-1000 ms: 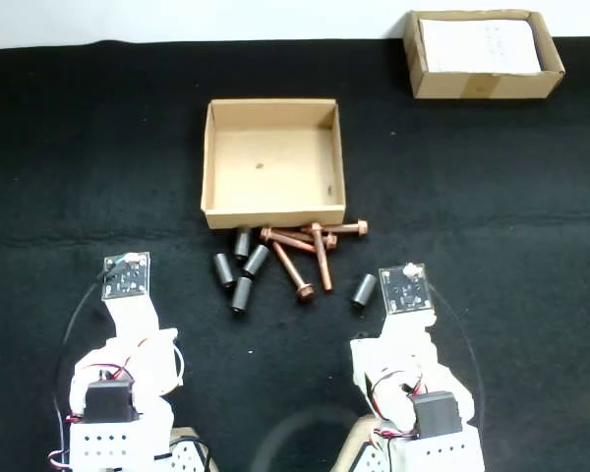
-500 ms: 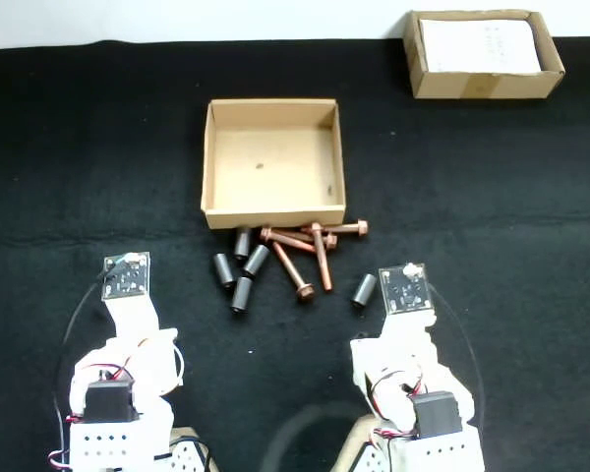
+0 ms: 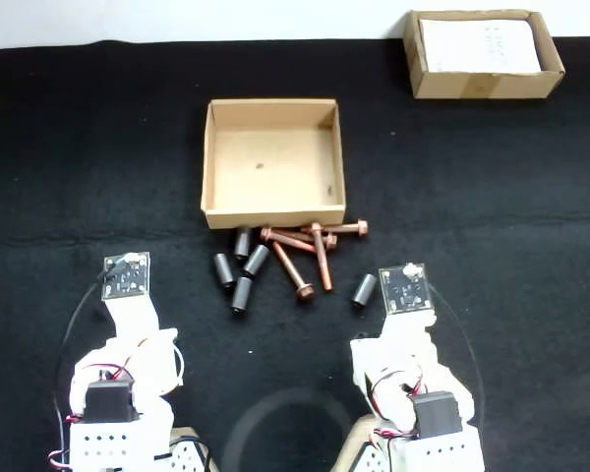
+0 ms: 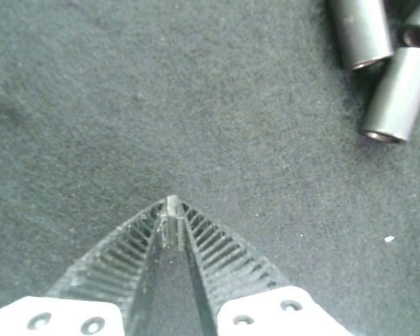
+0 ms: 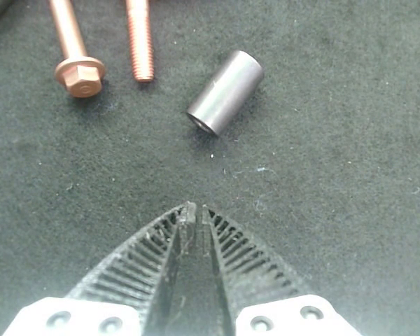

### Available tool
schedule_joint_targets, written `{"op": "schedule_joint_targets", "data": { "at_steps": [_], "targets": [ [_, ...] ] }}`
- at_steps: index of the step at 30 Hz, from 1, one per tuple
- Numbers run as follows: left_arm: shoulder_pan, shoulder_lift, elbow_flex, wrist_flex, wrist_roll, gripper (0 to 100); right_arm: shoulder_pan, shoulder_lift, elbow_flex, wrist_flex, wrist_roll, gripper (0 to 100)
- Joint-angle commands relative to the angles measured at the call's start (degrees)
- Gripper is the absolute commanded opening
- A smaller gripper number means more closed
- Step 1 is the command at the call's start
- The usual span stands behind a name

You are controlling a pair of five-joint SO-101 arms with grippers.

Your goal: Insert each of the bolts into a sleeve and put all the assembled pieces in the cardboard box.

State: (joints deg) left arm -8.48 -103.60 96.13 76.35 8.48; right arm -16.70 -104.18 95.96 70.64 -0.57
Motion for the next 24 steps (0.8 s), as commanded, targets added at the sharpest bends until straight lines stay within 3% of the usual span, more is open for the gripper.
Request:
{"op": "schedule_joint_targets", "data": {
  "at_steps": [1, 21, 24],
  "targets": [
    [0.40, -0.22, 1.01, 0.18, -0.26, 1, 0.48, -0.48, 7.08, 0.57, -0.26, 1.5],
    [5.14, -0.31, 1.01, 0.00, -0.26, 1, 0.22, -0.48, 7.16, 0.31, -0.26, 1.5],
    [6.11, -0.31, 0.92, -3.34, 0.00, 2, 0.13, -0.48, 6.99, 0.13, -0.26, 1.8]
  ]
}}
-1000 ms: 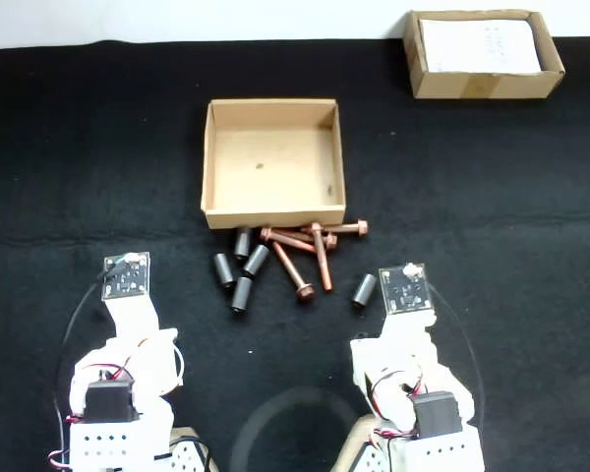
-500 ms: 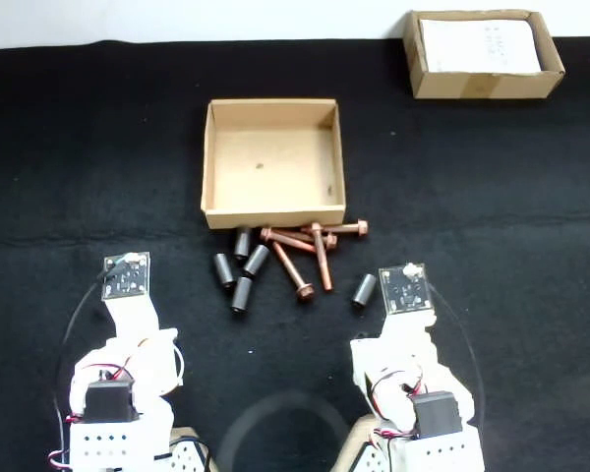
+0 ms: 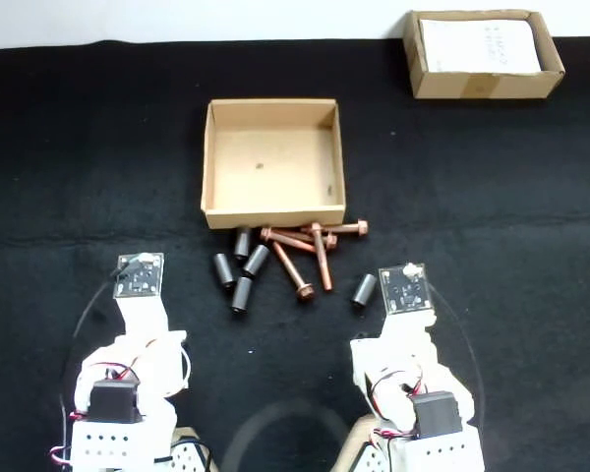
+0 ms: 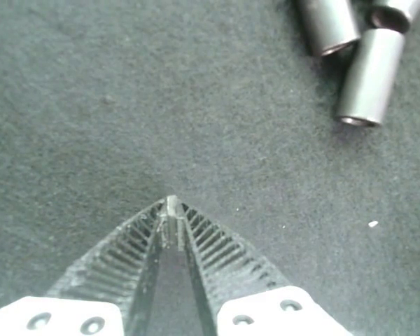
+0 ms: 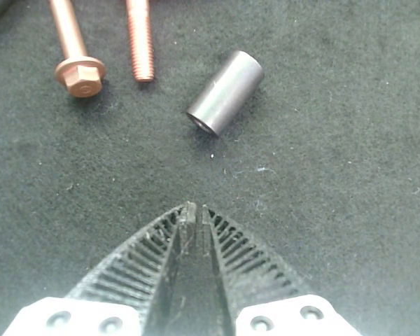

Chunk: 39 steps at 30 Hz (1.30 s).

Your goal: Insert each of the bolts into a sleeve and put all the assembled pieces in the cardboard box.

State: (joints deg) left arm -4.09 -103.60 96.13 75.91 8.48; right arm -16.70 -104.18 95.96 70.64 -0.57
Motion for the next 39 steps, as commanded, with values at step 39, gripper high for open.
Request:
{"op": "schedule_joint_targets", "data": {
  "at_steps": [39],
  "targets": [
    [3.47, 58.59, -73.01, 25.85, 10.64, 17, 11.30, 66.42, -88.40, 30.29, 5.19, 17.0]
  ]
}}
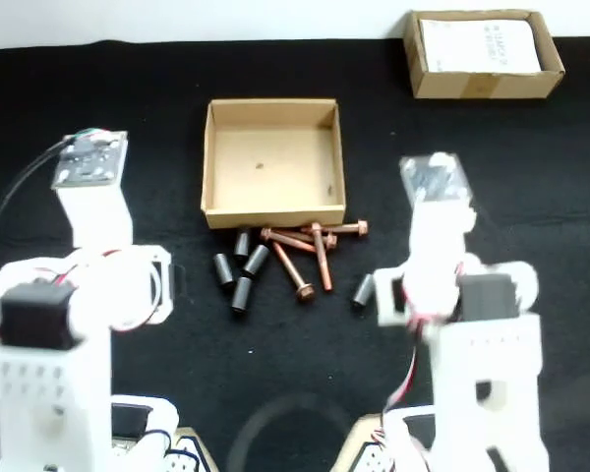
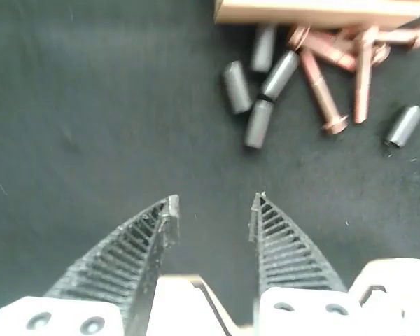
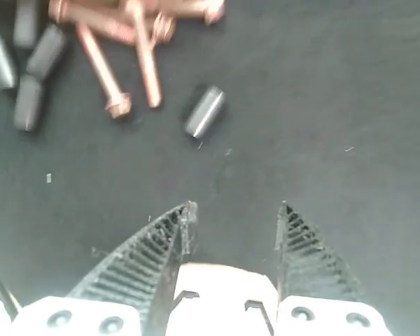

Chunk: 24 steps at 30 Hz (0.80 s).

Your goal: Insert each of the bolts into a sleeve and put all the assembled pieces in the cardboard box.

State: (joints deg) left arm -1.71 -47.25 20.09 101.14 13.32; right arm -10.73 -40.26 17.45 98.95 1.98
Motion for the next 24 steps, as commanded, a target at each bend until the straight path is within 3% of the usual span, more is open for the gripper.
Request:
{"op": "schedule_joint_targets", "data": {
  "at_steps": [1, 4, 8, 14, 18, 24],
  "targets": [
    [1.10, 2.95, 5.05, 0.62, 8.00, 17, 7.08, 2.15, -10.24, 1.80, 3.43, 17.0],
    [1.19, 3.74, 9.10, 0.53, 12.22, 17, 8.48, 0.92, -8.48, 1.54, 4.75, 17.0],
    [1.19, 3.74, 9.63, 0.53, 10.64, 17, 6.64, 0.92, -4.53, -2.33, 10.46, 17.2],
    [-1.36, 4.09, 9.98, -0.70, -0.18, 18, 5.67, 4.62, 5.85, -16.40, -4.84, 17.0],
    [-2.59, 3.74, 15.78, -9.05, 2.55, 18, 5.58, 9.45, 9.54, -22.90, -13.63, 17.0],
    [-3.56, 3.74, 31.78, -27.08, 5.63, 18, 5.05, 19.03, 9.89, -26.15, -14.33, 17.0]
  ]
}}
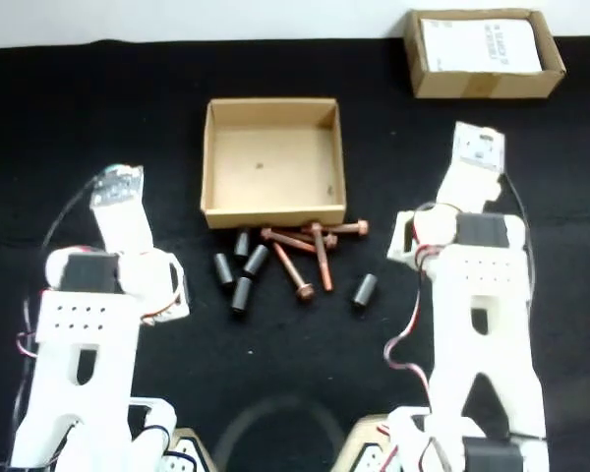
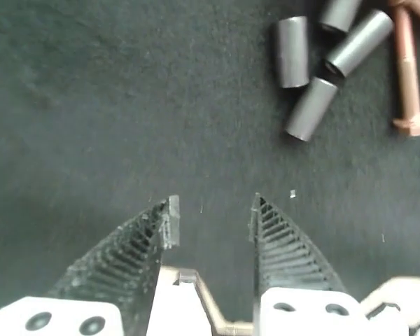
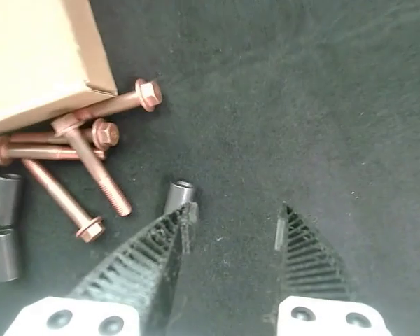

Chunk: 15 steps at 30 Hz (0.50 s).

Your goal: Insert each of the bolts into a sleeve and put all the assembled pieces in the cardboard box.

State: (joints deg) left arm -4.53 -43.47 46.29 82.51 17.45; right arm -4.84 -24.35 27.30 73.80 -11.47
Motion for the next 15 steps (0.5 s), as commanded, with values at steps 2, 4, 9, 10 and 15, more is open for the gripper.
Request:
{"op": "schedule_joint_targets", "data": {
  "at_steps": [2, 4, 9, 10, 15],
  "targets": [
    [-0.84, -0.04, 10.59, -14.51, 2.99, 18, -2.33, 6.11, -0.04, -1.01, -3.60, 17.0],
    [-0.84, -0.04, 13.93, -18.55, 3.96, 18, -4.44, 8.13, -0.04, -1.10, -5.45, 17.0],
    [-0.75, 0.22, 19.82, -25.14, 7.03, 18, -8.48, 10.86, -0.04, -1.10, -8.09, 17.0],
    [-0.57, 0.31, 21.41, -26.55, 7.65, 18, -9.01, 11.03, -0.04, -1.10, -8.44, 17.0],
    [-0.57, 0.13, 26.24, -35.16, 8.18, 18, -10.59, 13.23, 0.57, -4.88, -9.23, 17.0]
  ]
}}
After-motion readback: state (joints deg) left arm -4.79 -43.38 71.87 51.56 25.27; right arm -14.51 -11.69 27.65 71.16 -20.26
